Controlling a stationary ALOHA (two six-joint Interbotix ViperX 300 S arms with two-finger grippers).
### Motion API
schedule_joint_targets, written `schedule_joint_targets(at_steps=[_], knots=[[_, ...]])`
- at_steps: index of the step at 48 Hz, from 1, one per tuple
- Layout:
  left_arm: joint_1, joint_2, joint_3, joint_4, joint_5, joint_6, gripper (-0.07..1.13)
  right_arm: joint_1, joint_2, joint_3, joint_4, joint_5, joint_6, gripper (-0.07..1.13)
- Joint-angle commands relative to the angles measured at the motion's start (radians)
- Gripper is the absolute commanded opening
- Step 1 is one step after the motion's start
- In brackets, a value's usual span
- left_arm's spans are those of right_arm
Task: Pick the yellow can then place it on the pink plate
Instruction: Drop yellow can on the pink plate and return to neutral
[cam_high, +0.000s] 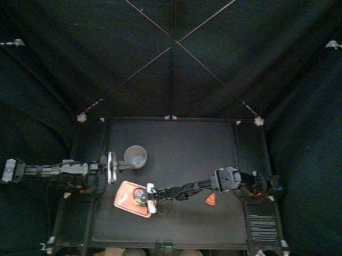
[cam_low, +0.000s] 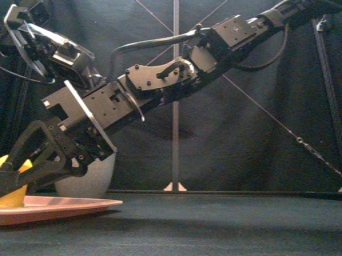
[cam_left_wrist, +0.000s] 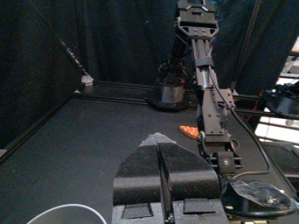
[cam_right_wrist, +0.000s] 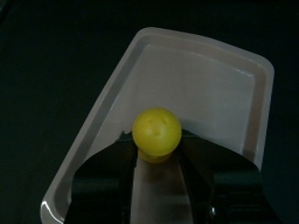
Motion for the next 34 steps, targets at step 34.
schedule_joint_targets(at_steps=[34], knots=[[0.003,0.005,-0.012,0.006,-0.011,-0.002,0.00,-0.032,-0.213,0.176,-0.011,-0.179,-0.005,0.92]])
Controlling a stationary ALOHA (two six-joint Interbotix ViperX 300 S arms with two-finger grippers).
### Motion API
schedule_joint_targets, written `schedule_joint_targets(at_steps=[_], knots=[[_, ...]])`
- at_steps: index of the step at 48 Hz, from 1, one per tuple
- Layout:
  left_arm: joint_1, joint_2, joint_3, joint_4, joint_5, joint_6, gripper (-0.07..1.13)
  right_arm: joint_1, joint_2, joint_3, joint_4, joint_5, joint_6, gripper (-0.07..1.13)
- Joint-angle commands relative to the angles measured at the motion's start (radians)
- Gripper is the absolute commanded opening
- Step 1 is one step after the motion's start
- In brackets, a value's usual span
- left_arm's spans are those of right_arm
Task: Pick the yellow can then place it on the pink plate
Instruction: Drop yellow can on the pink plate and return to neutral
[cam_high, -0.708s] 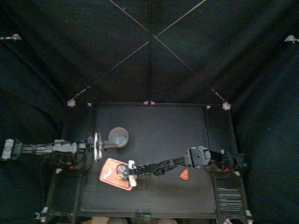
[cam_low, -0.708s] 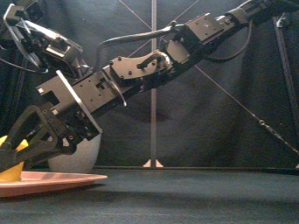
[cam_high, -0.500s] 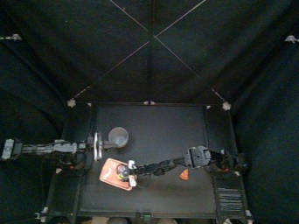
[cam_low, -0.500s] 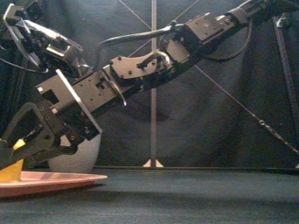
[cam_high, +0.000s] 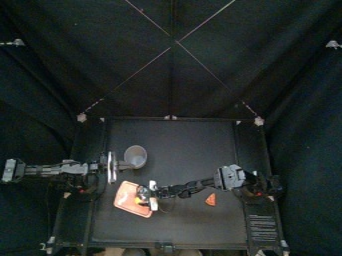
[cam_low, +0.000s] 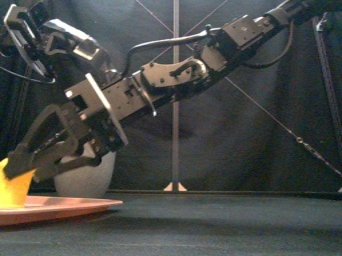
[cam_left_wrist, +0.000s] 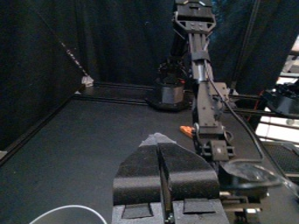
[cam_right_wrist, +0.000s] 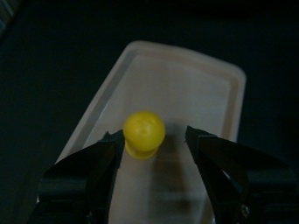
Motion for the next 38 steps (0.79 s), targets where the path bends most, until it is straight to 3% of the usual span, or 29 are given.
schedule_joint_targets(at_steps=[1,21,38], knots=[[0.002,0.005,-0.011,0.000,-0.009,-0.002,0.00,-0.009,-0.138,0.071,0.005,-0.080,0.002,0.92],[-0.005,0.005,0.002,-0.008,-0.009,-0.003,0.00,-0.044,-0.396,0.440,0.029,-0.434,0.002,0.92],[-0.008,0.005,0.006,-0.008,-0.006,-0.003,0.00,-0.112,-0.591,0.701,0.038,-0.543,-0.005,0.92]])
